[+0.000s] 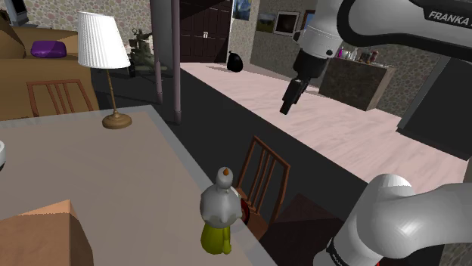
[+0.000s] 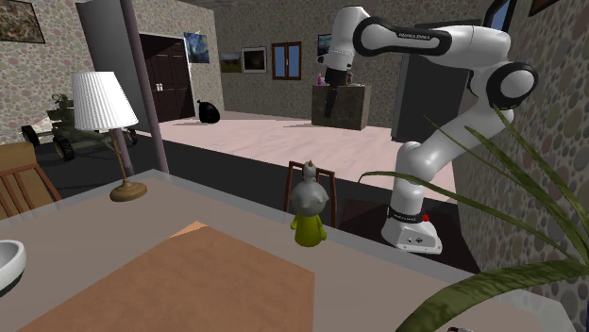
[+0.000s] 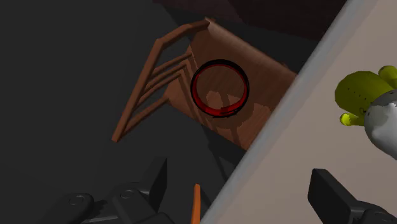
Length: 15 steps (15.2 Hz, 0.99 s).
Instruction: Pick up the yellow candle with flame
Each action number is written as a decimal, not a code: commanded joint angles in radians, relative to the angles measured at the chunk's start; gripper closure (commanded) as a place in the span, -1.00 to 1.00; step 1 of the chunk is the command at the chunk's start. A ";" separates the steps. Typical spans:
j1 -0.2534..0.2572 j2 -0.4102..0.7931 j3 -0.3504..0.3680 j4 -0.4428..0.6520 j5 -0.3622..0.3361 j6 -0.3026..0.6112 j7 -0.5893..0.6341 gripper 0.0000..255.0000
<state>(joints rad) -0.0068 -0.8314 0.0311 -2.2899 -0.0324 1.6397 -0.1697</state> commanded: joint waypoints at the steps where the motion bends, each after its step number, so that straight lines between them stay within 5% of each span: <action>1: 0.000 0.000 0.000 0.000 0.000 0.000 0.000 -1.00; 15: 0.100 0.152 0.199 -0.048 0.284 0.102 0.280 -1.00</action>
<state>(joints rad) 0.0848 -0.6874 0.2176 -2.3337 0.2293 1.7335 0.0907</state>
